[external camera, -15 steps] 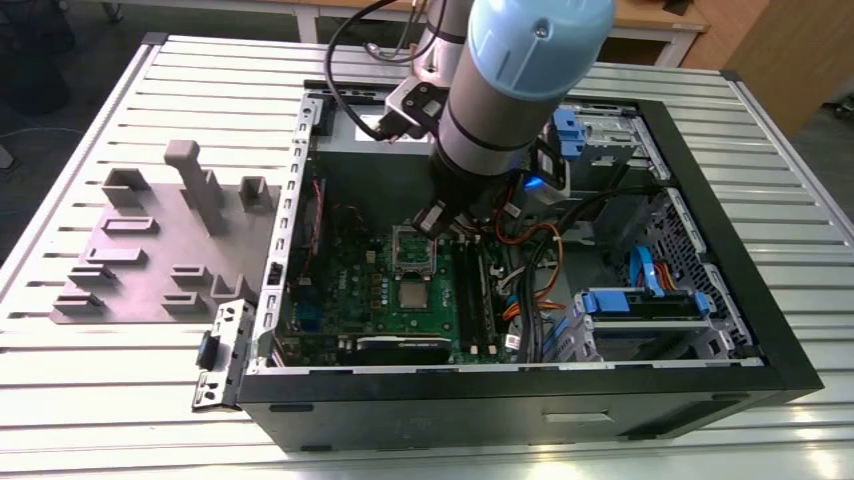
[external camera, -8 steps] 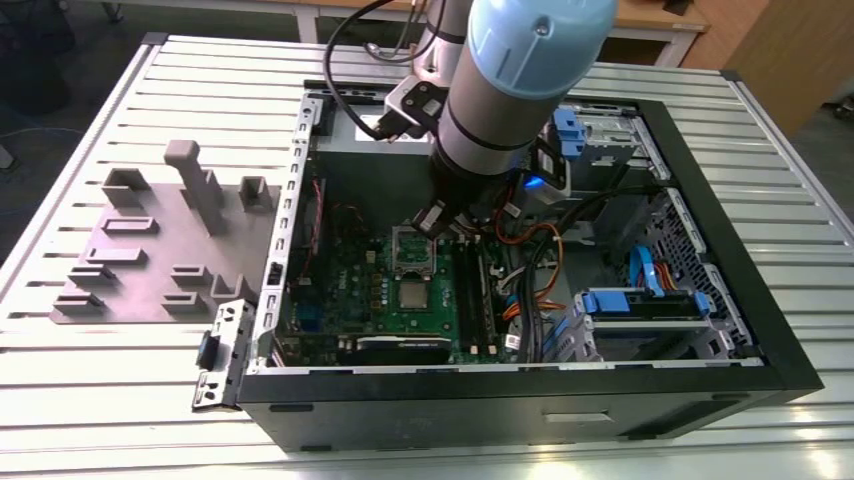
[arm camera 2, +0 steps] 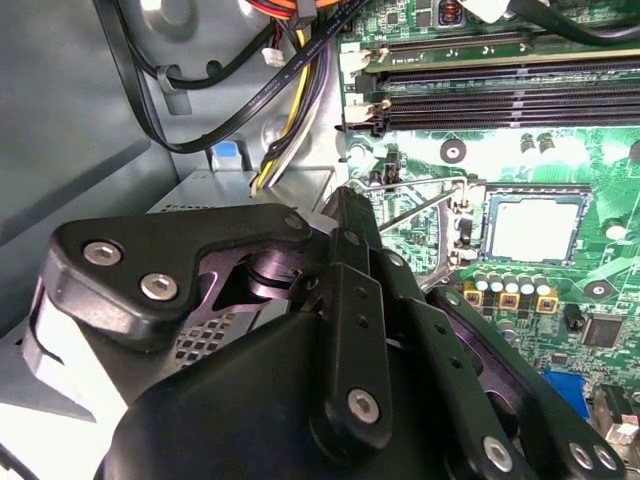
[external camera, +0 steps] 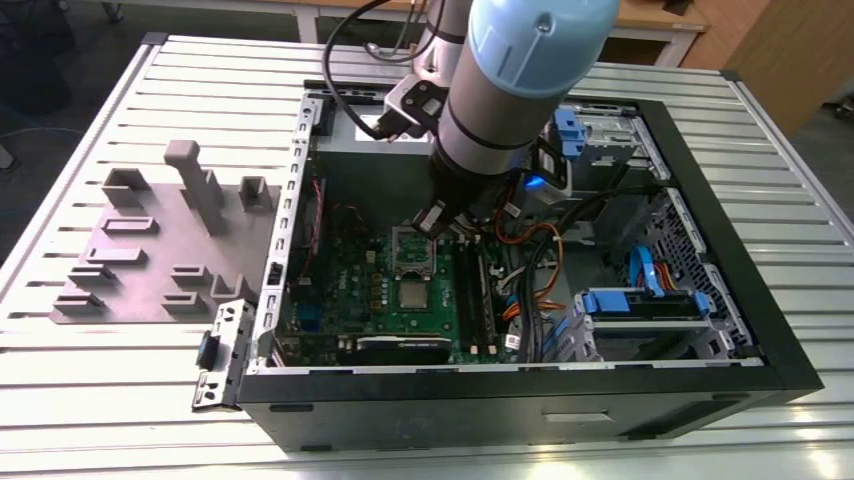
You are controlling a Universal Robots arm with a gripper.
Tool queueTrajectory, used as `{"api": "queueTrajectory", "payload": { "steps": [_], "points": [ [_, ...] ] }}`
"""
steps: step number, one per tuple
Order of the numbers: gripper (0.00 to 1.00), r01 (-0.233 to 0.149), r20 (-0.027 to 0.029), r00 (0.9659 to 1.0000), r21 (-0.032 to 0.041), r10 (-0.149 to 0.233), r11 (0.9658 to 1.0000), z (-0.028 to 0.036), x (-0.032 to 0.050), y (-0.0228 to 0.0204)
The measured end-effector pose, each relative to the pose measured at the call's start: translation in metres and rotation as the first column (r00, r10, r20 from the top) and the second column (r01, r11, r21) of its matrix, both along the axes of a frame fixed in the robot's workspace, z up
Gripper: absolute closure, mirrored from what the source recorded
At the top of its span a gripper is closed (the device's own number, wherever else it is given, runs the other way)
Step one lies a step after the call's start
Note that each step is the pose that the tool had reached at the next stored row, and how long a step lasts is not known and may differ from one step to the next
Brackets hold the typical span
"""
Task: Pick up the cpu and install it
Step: 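Close the cpu cover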
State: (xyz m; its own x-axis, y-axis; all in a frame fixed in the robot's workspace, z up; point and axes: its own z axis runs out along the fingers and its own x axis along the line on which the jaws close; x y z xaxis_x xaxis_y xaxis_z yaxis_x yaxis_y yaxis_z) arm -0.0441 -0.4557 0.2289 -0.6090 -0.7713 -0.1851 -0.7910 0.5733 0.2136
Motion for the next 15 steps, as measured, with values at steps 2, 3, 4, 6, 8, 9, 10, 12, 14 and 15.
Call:
{"api": "queueTrajectory", "payload": {
  "steps": [2,3,4,6,8,9,10,12,14,15],
  "points": [
    [0.89,0.000,-0.0001,1.0000,-0.0013,0.000,1.0000,0.0011,-0.0001,-0.0004],
    [0.89,-0.001,-0.0001,1.0000,-0.0019,0.001,1.0000,0.0016,-0.0001,-0.0005],
    [0.89,-0.001,0.0000,1.0000,-0.0022,0.001,1.0000,0.0017,-0.0001,-0.0008],
    [0.89,-0.001,0.0000,1.0000,-0.0037,0.001,1.0000,0.0020,-0.0001,-0.0013],
    [0.89,-0.002,0.0000,1.0000,-0.0058,0.002,1.0000,0.0021,-0.0002,-0.0019],
    [0.89,-0.002,-0.0001,1.0000,-0.0073,0.002,1.0000,0.0023,-0.0002,-0.0022],
    [0.89,-0.002,-0.0001,1.0000,-0.0085,0.002,1.0000,0.0024,-0.0002,-0.0024],
    [0.89,-0.003,-0.0001,1.0000,-0.0115,0.003,0.9999,0.0027,-0.0003,-0.0029],
    [0.89,-0.004,0.0000,1.0000,-0.0149,0.004,0.9999,0.0030,-0.0003,-0.0034],
    [0.89,-0.004,0.0000,1.0000,-0.0166,0.004,0.9999,0.0032,-0.0004,-0.0036]
  ]
}}
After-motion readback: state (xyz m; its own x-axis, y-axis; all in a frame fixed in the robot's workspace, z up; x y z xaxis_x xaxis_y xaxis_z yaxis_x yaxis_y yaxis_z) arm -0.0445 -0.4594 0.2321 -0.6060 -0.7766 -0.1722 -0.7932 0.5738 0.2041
